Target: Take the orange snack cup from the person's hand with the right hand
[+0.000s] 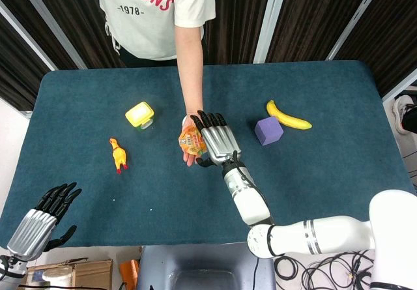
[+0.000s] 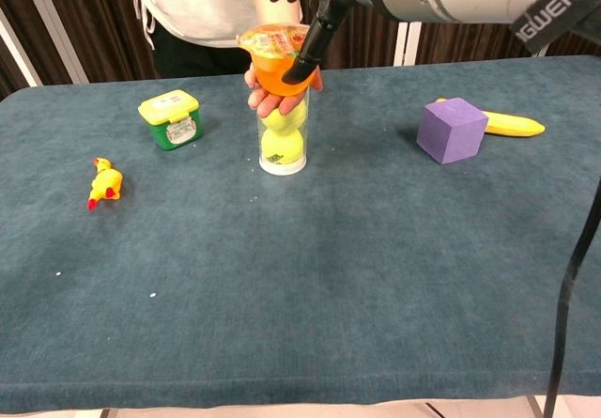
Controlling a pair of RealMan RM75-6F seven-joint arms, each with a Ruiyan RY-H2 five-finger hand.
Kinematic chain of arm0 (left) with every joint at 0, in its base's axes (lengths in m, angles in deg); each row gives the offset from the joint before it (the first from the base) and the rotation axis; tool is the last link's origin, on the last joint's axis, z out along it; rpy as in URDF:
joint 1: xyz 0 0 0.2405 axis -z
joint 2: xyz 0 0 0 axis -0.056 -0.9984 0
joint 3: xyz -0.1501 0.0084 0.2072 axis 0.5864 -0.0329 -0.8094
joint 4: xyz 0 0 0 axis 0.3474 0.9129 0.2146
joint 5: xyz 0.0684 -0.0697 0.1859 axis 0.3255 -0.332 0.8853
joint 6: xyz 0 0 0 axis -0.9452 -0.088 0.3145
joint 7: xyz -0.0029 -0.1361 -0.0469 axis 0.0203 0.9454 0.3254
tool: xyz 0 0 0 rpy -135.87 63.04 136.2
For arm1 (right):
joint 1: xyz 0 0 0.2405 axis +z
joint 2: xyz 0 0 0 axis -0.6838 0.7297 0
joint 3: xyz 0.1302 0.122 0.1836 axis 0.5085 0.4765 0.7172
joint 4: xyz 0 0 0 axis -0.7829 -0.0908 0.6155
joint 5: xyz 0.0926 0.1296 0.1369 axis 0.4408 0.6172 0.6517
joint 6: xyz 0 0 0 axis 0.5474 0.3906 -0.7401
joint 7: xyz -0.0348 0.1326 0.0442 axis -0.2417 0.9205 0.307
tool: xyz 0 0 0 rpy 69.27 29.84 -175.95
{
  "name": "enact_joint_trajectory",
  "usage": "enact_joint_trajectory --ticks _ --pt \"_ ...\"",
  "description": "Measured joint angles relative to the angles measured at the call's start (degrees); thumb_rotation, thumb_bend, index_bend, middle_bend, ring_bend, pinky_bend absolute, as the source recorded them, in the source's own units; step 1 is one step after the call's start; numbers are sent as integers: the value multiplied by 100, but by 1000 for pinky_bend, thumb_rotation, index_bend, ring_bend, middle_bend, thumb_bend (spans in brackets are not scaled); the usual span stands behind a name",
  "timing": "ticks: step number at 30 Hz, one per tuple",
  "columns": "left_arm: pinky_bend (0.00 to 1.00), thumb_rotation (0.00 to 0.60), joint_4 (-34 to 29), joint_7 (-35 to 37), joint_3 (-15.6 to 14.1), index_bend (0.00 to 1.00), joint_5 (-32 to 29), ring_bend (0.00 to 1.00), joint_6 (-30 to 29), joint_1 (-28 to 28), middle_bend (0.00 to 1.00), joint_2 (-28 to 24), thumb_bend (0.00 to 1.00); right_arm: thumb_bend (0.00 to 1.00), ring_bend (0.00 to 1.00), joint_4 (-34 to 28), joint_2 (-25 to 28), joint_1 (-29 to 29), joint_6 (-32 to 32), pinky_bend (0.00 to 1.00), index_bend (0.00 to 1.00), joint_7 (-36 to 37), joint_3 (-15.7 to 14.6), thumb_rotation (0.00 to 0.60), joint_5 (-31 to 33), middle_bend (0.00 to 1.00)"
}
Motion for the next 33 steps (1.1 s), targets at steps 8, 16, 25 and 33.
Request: enact_joint_trajectory --ticks 8,16,25,33 --pt "117 600 27 4 -19 0 19 0 -29 -21 0 7 364 158 0 124 -51 107 27 0 0 76 -68 600 85 0" --pt "117 600 60 52 -13 0 15 0 -107 -60 0 -5 363 158 115 486 -443 248 -158 102 189 207 -117 600 -93 241" --pt "116 600 81 112 -20 0 80 0 -152 -54 0 -16 363 158 342 765 -817 294 -653 333 506 334 -96 600 -440 468" --pt "117 600 71 109 -25 0 104 0 -141 -41 0 -22 362 158 391 385 -651 46 -1004 419 600 552 -119 600 -1228 537"
